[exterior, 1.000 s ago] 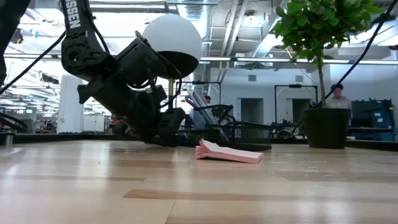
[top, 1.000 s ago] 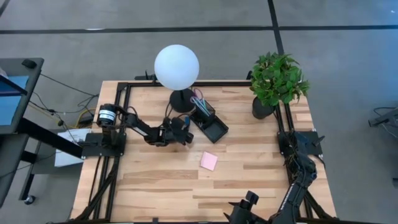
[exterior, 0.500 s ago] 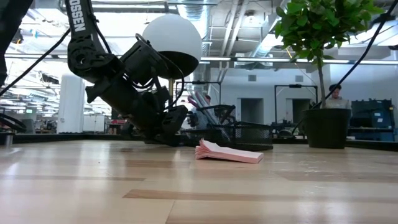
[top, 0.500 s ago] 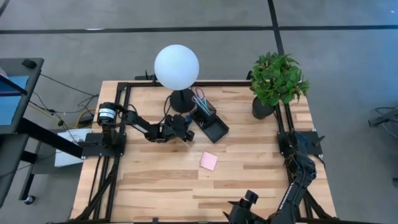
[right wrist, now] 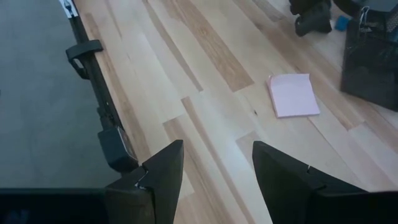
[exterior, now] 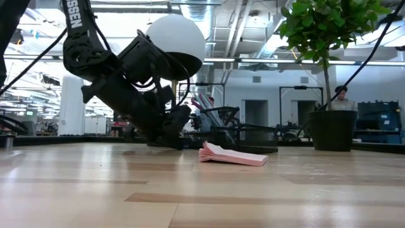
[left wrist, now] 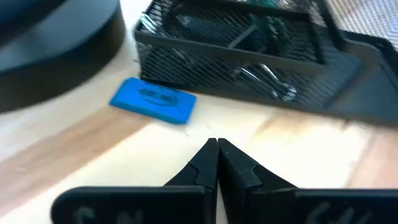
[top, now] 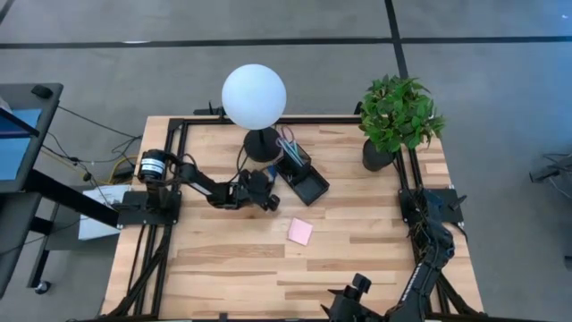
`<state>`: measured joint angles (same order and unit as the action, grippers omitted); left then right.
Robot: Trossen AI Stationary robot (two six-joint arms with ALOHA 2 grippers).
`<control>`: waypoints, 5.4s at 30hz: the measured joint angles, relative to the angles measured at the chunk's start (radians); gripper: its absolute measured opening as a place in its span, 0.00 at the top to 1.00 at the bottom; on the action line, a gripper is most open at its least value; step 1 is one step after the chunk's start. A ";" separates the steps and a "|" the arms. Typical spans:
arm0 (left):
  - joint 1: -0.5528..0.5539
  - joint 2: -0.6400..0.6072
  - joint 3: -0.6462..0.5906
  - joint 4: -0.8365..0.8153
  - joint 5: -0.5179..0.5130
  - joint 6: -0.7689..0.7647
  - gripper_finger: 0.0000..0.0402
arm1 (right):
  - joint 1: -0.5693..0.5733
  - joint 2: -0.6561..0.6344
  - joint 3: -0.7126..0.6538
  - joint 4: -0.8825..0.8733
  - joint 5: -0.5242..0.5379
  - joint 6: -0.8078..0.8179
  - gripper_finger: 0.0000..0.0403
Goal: Pick and place office supplies into organizer
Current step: Put the blue eraser into the desk organizer
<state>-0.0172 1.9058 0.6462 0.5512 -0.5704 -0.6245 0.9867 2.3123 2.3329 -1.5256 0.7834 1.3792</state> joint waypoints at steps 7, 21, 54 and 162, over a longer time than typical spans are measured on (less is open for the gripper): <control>-0.001 -0.055 -0.001 0.007 0.058 0.082 1.00 | 0.001 0.000 0.000 0.001 0.000 0.000 0.53; 0.096 -0.056 -0.001 0.011 0.146 0.276 0.73 | 0.001 0.000 0.000 0.009 0.000 0.000 0.53; 0.300 -0.063 0.002 -0.048 0.432 0.375 0.41 | -0.001 0.000 0.000 0.007 0.003 -0.003 0.53; 0.302 -0.137 -0.001 -0.182 0.312 0.471 0.36 | -0.005 0.000 0.000 0.010 0.005 -0.045 0.53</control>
<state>0.2848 1.7683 0.6453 0.3688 -0.2586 -0.1538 0.9816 2.3123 2.3329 -1.5157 0.7879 1.3346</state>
